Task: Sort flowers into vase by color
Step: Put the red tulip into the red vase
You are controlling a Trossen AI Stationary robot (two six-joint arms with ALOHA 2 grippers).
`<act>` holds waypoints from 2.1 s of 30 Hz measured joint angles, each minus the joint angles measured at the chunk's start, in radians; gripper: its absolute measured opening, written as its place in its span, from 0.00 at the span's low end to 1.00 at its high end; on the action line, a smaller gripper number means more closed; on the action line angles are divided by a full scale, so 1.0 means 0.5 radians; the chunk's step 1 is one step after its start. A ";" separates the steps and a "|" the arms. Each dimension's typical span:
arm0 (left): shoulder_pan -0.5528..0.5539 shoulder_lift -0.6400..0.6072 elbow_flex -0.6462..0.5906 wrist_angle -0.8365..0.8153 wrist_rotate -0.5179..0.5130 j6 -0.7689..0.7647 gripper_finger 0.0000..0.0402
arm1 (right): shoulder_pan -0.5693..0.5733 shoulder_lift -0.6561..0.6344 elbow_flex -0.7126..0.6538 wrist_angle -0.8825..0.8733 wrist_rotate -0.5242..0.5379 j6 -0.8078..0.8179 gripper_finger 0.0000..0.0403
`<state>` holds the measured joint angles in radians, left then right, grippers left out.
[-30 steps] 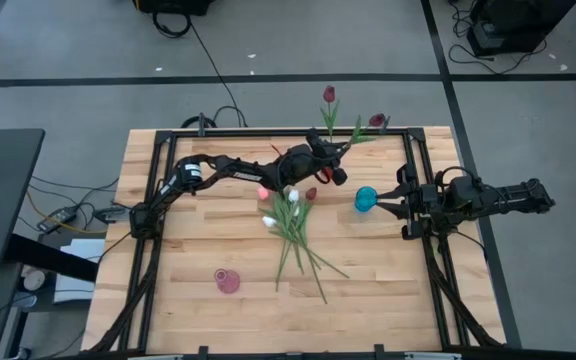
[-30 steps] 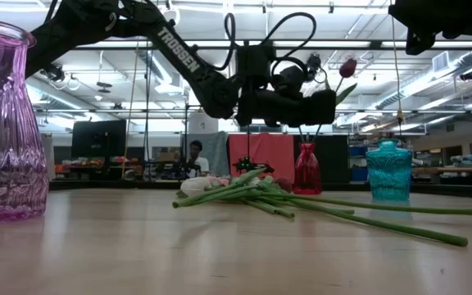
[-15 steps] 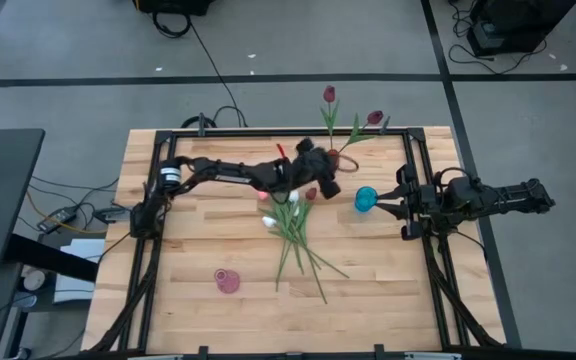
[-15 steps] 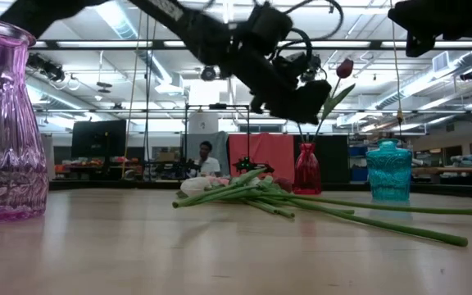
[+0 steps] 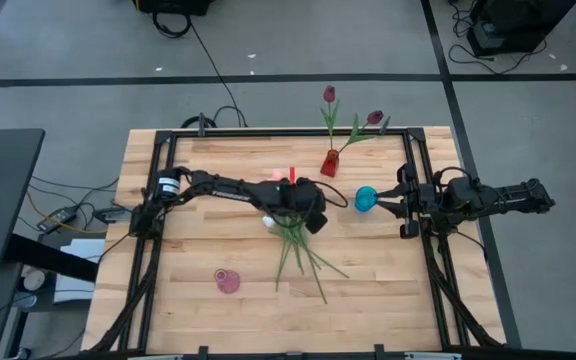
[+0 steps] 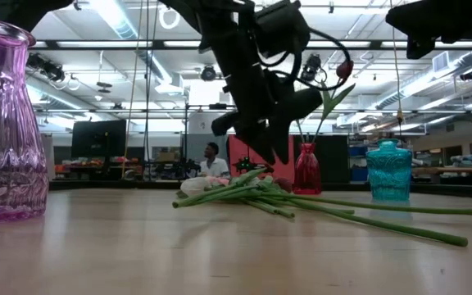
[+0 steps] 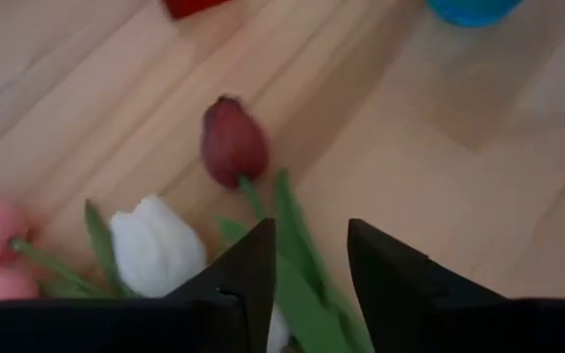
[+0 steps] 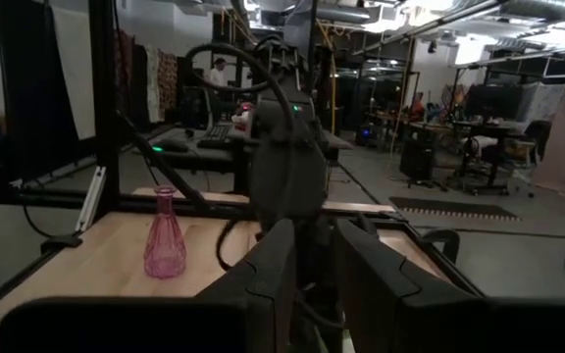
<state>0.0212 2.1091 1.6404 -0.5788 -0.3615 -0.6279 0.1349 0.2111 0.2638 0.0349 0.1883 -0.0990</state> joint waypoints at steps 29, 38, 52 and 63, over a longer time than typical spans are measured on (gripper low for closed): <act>0.184 0.175 -0.001 0.115 0.296 0.261 0.03 | -0.002 0.053 -0.001 0.031 0.002 -0.019 0.21; 0.213 -0.099 -0.001 0.660 0.331 0.676 0.02 | -0.002 0.029 -0.001 0.033 0.005 -0.012 0.21; 0.368 -0.213 -0.001 2.270 0.414 1.559 0.02 | -0.002 0.022 -0.001 0.001 0.003 -0.004 0.21; 0.447 -0.212 -0.001 2.822 0.663 1.650 0.03 | -0.002 0.022 -0.001 -0.012 0.005 -0.016 0.21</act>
<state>0.2446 2.0029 1.6398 0.8320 -0.0300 0.1973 0.1341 0.2222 0.2634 0.0288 0.1905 -0.1070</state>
